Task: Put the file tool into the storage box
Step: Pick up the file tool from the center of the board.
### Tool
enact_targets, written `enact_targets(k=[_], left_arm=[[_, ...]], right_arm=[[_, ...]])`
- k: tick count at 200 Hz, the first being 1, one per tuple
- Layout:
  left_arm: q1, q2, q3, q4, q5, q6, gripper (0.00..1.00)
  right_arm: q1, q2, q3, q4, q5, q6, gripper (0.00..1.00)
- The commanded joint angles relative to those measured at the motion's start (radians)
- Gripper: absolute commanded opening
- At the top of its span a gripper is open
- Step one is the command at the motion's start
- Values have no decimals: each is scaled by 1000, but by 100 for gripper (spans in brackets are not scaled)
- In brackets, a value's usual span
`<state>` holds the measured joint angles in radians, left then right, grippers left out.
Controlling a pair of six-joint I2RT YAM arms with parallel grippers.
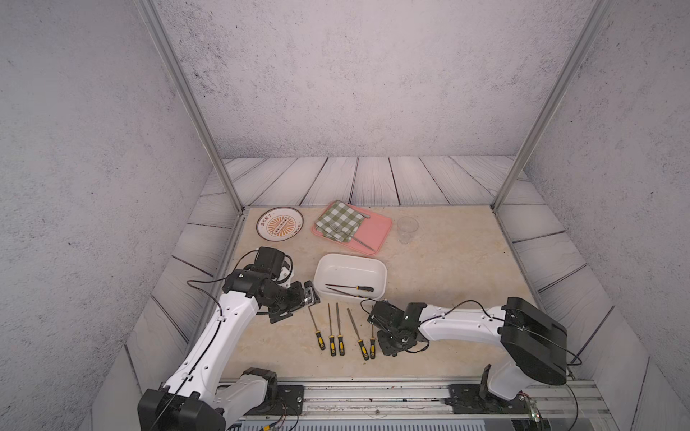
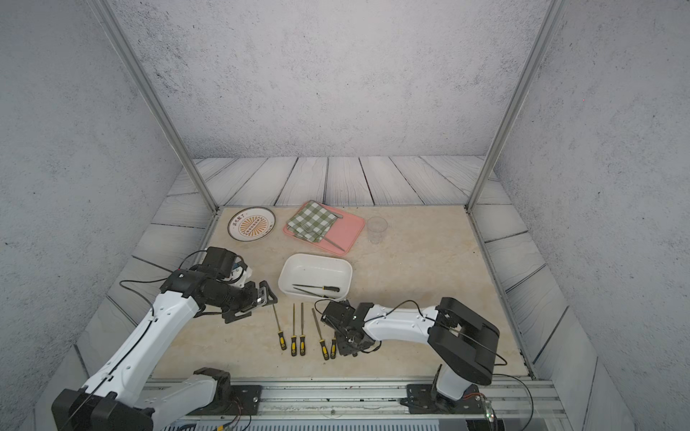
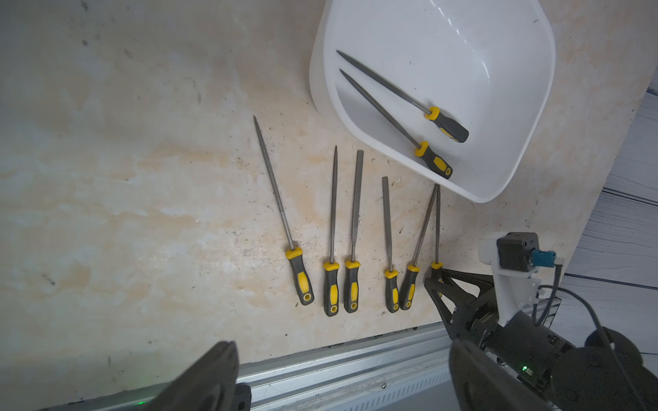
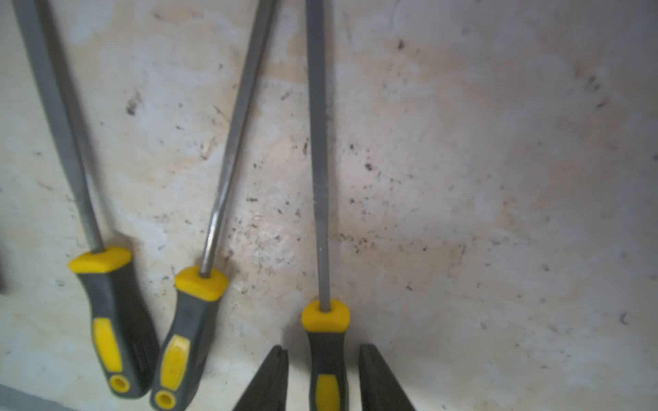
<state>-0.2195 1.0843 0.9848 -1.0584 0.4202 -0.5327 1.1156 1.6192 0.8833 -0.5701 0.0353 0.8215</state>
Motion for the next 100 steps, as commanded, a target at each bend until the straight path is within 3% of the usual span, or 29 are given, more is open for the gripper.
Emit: enact_targets(k=[1,26,100], left_arm=[[-6,-27,13,-23,-19,-23,97],[-5,-42,18,-9,-18,-49,97],[-6,-44,37,62,5,-161,97]], right_arm=[[22,23,12,-42,30,-26,27],[44,-7,-9,-75,43,-33,19],[102,-196,-81,-199,107,-12,16]])
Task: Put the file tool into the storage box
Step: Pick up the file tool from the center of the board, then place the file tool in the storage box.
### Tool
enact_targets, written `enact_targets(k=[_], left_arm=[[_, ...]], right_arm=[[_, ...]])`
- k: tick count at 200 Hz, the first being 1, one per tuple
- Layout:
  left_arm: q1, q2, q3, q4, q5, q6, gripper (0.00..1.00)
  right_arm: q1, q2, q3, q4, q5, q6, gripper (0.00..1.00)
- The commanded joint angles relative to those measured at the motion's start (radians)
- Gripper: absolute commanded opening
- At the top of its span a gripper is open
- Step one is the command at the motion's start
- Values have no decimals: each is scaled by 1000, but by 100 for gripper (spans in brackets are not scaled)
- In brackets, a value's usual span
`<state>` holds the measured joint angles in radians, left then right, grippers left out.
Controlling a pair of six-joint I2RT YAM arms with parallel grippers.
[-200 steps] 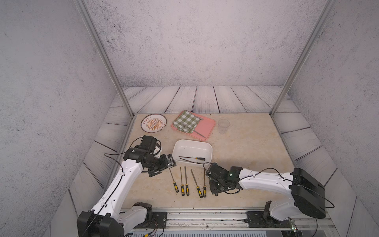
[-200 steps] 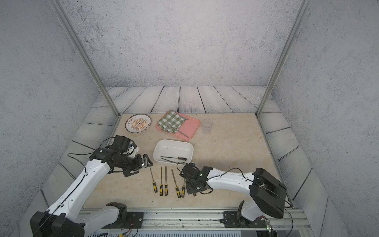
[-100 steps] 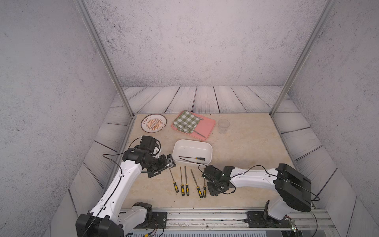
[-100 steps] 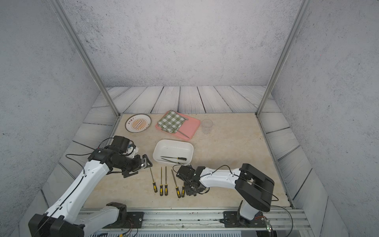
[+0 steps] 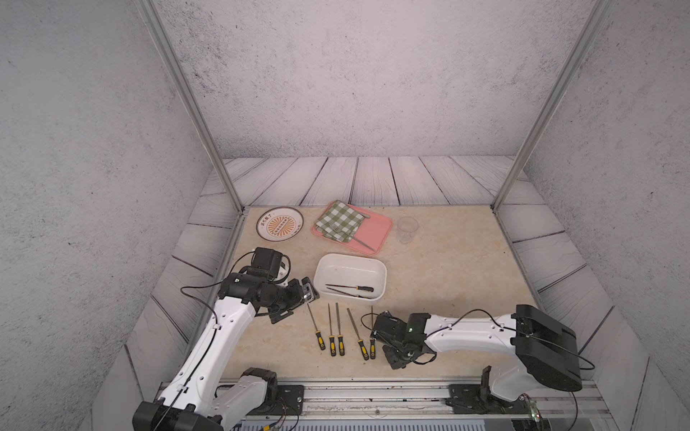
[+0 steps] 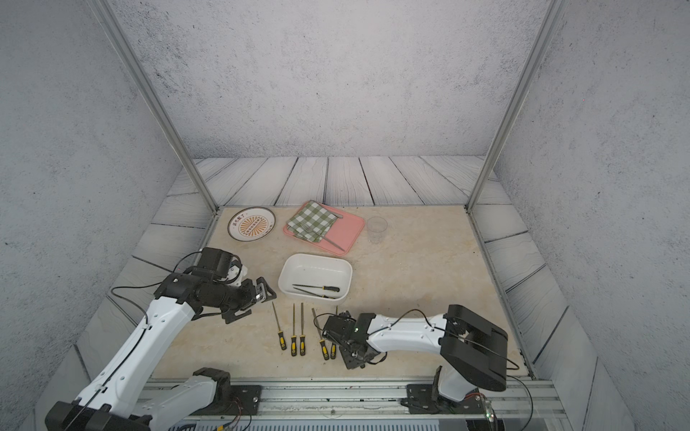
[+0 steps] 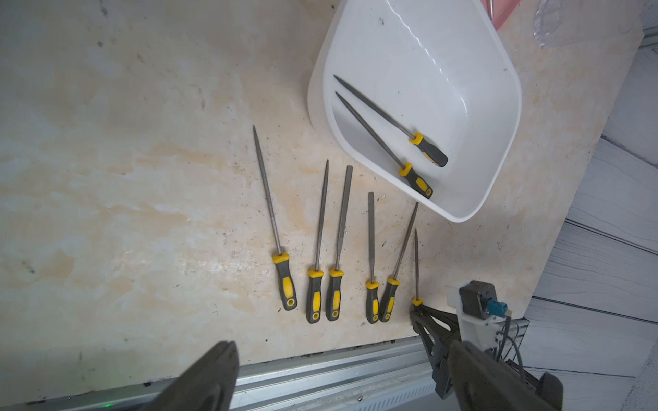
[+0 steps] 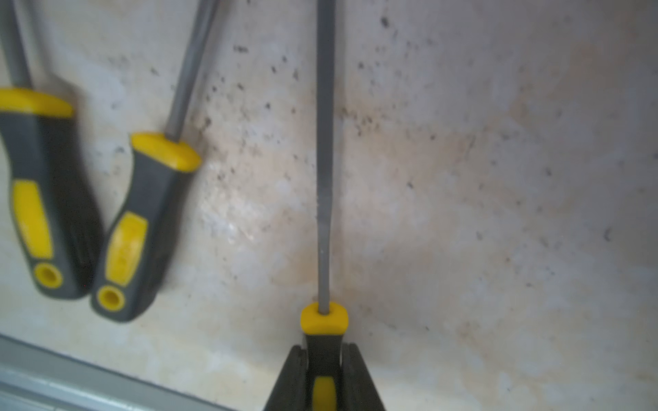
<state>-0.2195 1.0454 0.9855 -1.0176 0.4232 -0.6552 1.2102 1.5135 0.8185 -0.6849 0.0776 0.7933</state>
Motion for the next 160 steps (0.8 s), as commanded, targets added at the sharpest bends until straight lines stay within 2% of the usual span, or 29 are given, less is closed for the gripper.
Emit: enact_targets(k=[1,36,51,65,77,115,138,160], left_arm=[[-6,-5,38,22,2,-39,97],[-4,28,62,65,11,-89,97],[-4,37,61,100,12,-115,98],[-4,46,61,130,3,-137,98],[-4,57,61,151,-11,-153,97],[-4,86,35,214,-28,-191,98],[-3,80,2,225,-61,-185,98],[-1,62,-24,231,-120,-175,99]], right_arm=[[7,-95,-16,-86,67,18,15],[6,-282,45,-151,190,-31,15],[-3,-347,103,-158,272,-107,17],[-50,-386,161,-149,283,-204,19],[-119,-397,198,-115,215,-307,20],[-356,-308,281,4,-159,-591,19],[-410,-196,344,51,-207,-752,19],[-430,-39,451,17,-244,-883,18]])
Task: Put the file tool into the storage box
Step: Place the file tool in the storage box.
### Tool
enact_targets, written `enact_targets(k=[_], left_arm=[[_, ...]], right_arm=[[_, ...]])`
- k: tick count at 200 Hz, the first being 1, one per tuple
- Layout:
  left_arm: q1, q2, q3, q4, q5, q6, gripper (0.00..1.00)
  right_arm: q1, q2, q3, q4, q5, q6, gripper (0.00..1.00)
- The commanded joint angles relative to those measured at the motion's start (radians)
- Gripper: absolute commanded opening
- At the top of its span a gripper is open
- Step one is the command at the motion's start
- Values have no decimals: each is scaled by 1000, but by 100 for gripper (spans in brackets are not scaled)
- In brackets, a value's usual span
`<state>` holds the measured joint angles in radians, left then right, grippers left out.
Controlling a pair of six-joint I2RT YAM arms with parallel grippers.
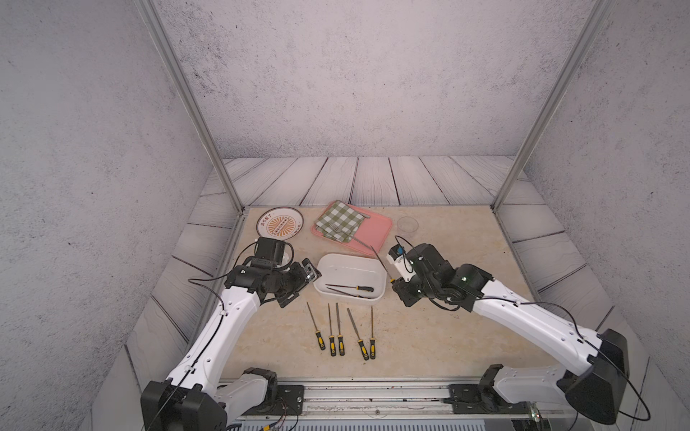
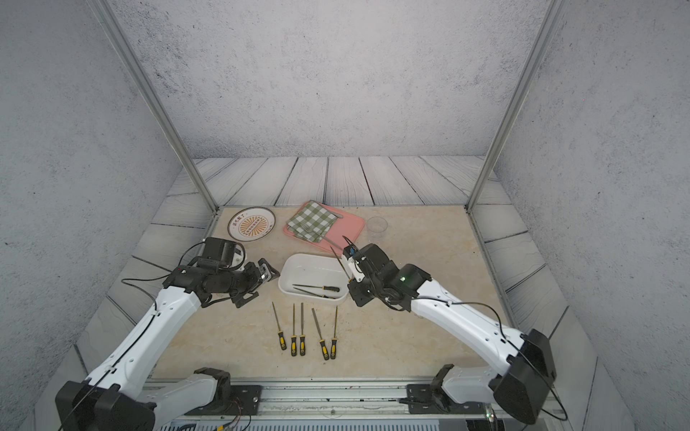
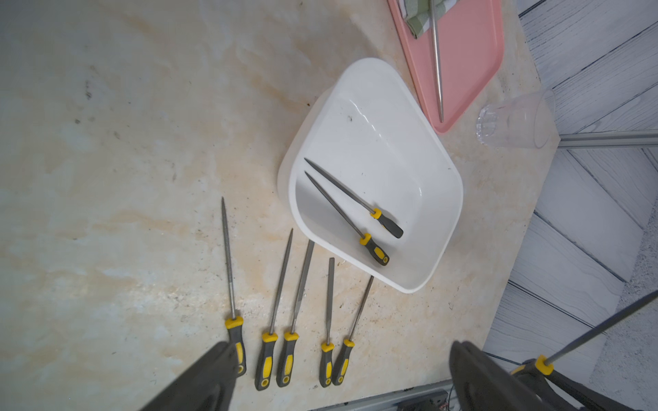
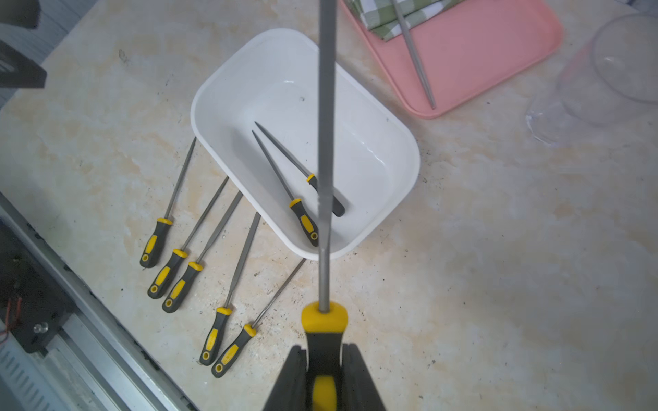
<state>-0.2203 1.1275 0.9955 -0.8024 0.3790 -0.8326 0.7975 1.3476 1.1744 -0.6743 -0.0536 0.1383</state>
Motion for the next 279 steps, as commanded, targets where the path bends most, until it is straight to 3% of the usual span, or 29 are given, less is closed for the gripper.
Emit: enact_targets(k=[1,32,93,149,279], left_arm=[[1,-21,-35,15,-79,3,99],[10,-62,-22,-40,-129,-4,99],[10,-208,-143,-69,-154,-91,99],[10,-232,-170,-89,-147,-101,99],[10,-226,-162,-106,-92,-119,99]], right_arm=[[-17,133,103,2,-114,-234,18],[-26,351,302,-110,-121,-364,15],[-9,547,409,-62,20,-526,15],[0,577,331,45,84,-567,16],[17,731,428,53,-10,-565,23]])
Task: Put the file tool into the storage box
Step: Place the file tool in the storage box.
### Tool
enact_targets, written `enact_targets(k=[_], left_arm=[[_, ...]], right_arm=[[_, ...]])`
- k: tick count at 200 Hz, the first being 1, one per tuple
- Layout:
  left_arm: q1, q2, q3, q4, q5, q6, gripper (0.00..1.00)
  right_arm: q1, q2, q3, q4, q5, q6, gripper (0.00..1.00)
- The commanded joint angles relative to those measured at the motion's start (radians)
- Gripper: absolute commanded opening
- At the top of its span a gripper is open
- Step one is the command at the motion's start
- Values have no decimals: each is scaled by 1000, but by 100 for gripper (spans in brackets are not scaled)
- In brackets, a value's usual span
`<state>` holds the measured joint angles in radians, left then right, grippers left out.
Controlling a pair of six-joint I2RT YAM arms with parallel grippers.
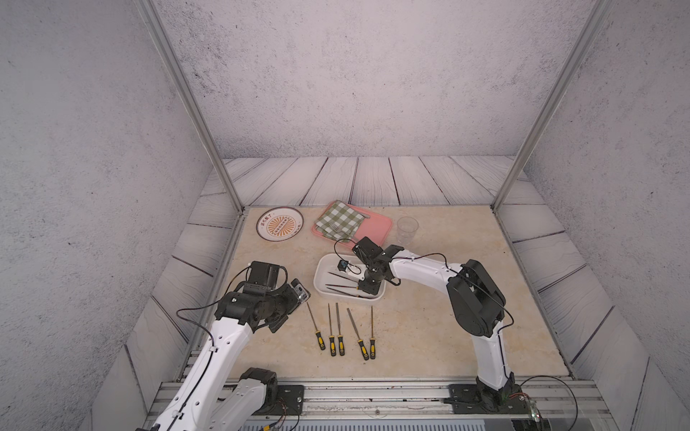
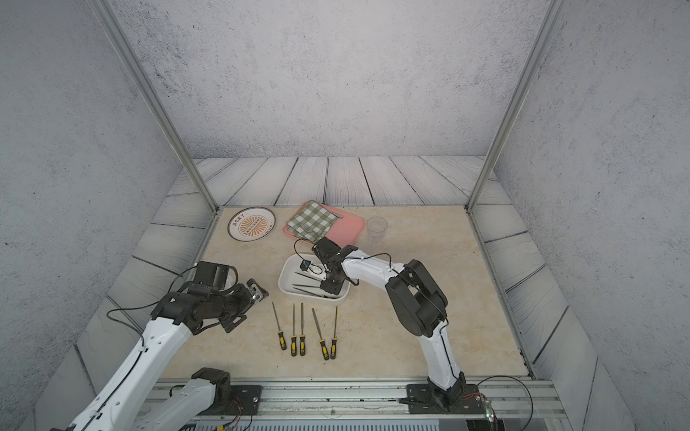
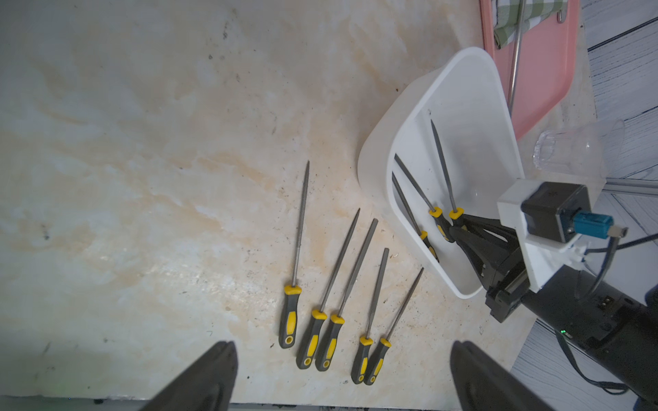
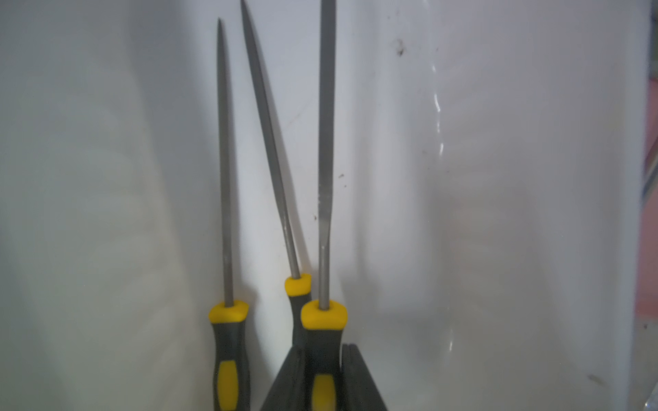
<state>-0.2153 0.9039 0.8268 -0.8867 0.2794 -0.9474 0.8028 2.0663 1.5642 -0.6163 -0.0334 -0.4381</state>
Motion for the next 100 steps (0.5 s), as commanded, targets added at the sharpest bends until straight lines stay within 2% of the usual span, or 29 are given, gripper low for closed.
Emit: enact_targets(k=[1,56,100], left_arm=[[5,-3,6,-21,8,-4,99],[5,-17,-2,-19,9,-10,100],[5,-10,1,4,9,-20,99]], right_arm=[[11,12,38,-5,-31,12,23],[22,28,72,-36,-14,39,38],[21,-28,74,-23,40,117,39]])
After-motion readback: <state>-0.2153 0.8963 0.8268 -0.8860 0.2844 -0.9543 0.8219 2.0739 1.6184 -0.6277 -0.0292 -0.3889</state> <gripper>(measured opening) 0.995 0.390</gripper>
